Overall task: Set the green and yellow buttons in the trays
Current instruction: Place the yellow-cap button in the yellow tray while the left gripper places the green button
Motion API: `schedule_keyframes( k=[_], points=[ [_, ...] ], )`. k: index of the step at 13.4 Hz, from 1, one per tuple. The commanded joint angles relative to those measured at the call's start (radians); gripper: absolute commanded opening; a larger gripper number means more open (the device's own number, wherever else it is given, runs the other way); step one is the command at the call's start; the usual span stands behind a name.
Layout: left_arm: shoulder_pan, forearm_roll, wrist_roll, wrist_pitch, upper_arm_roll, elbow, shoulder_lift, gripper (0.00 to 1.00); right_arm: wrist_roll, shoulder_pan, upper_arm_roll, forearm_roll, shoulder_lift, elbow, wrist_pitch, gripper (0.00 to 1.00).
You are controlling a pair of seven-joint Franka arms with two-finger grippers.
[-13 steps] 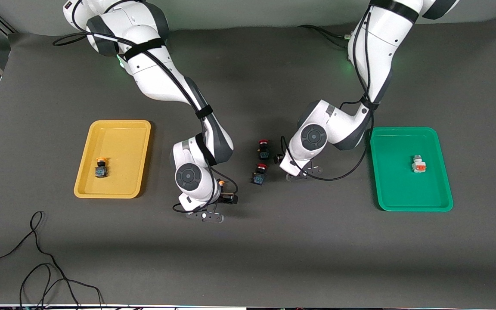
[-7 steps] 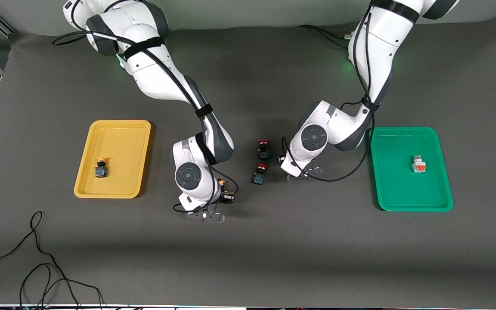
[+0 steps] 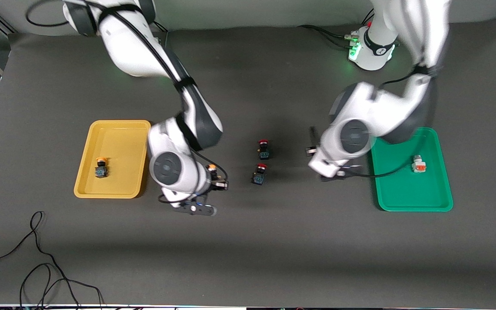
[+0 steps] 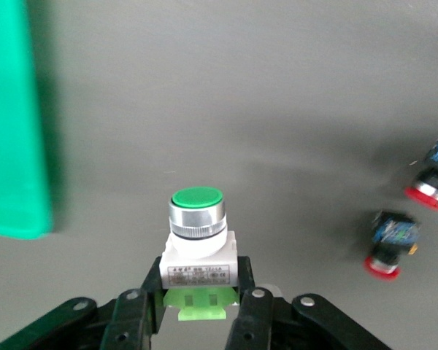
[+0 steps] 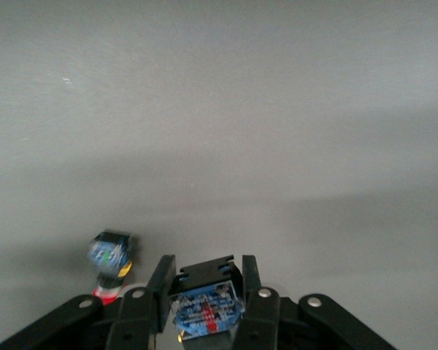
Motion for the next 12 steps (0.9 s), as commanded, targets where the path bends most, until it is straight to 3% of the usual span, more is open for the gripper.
schedule_keyframes(
  k=[1, 4, 8, 12],
  points=[
    [0.117, 0.007, 0.217, -0.094, -0.006, 0.003, -0.047, 0.00, -0.113, -0.013, -0.050, -0.015, -0.105, -0.088, -0.057, 0.26],
    [0.217, 0.050, 0.400, -0.097, -0.006, -0.017, -0.047, 0.00, -0.387, -0.010, -0.174, -0.015, -0.220, -0.292, -0.048, 0.26],
    [0.256, 0.088, 0.474, -0.008, -0.004, -0.093, -0.049, 0.00, -0.701, -0.002, -0.346, -0.015, -0.311, -0.571, 0.074, 0.26],
    [0.357, 0.097, 0.633, 0.202, -0.001, -0.231, -0.050, 0.00, -0.835, -0.009, -0.359, 0.020, -0.308, -0.863, 0.416, 0.26]
  ],
)
